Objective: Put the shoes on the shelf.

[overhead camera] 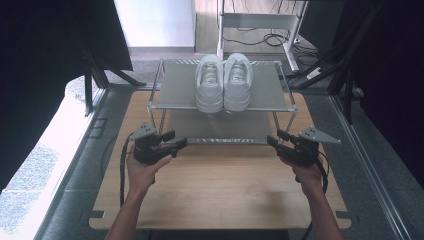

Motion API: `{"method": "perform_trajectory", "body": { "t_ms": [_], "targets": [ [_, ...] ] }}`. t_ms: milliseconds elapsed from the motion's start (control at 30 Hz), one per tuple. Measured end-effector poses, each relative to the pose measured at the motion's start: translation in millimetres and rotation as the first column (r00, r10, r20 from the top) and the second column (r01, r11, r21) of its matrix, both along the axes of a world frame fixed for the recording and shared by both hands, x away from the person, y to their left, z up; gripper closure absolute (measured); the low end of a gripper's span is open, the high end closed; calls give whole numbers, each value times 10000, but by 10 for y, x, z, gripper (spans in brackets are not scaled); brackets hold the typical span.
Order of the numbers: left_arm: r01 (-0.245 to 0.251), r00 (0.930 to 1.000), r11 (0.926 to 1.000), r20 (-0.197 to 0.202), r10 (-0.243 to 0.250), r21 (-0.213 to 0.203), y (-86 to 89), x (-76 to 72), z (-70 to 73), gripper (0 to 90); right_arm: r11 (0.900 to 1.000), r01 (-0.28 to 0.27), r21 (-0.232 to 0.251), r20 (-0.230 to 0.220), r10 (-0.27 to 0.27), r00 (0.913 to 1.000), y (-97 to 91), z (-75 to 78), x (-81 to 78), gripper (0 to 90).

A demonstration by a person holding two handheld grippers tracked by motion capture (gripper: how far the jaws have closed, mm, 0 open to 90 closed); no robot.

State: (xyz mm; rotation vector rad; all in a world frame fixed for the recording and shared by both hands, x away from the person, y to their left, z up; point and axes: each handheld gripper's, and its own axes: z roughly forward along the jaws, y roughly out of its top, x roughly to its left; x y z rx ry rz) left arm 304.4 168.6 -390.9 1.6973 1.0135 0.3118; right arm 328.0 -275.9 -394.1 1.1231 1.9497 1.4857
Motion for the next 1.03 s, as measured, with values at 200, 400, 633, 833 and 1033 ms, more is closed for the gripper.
{"method": "perform_trajectory", "body": {
  "t_ms": [200, 400, 633, 833, 1033],
  "targets": [
    [-10, 9992, 10000, -405, 14, 99, 87, -170, -282, 399, 9997, 232, -47, -494, -234, 9985, -139, -276, -168, 486],
    [-244, 9963, 9997, -818, 248, 60, 144, -199, -476, 398, 9983, 579, -52, -991, -581, 9934, -239, -504, -231, 478],
    [-451, 9950, 9985, -878, 476, 296, 156, -202, -522, 395, 9970, 769, 98, -1006, -755, 9921, -267, -537, -233, 476],
    [-599, 9947, 9974, -813, 631, 411, 169, -205, -530, 387, 9965, 816, 172, -1010, -795, 9917, -275, -534, -241, 461],
    [-829, 9902, 9876, -1007, 968, 1336, 152, -165, -618, 358, 9943, 961, -463, -1618, -1024, 9815, -301, -649, -192, 446]
  ]
}}
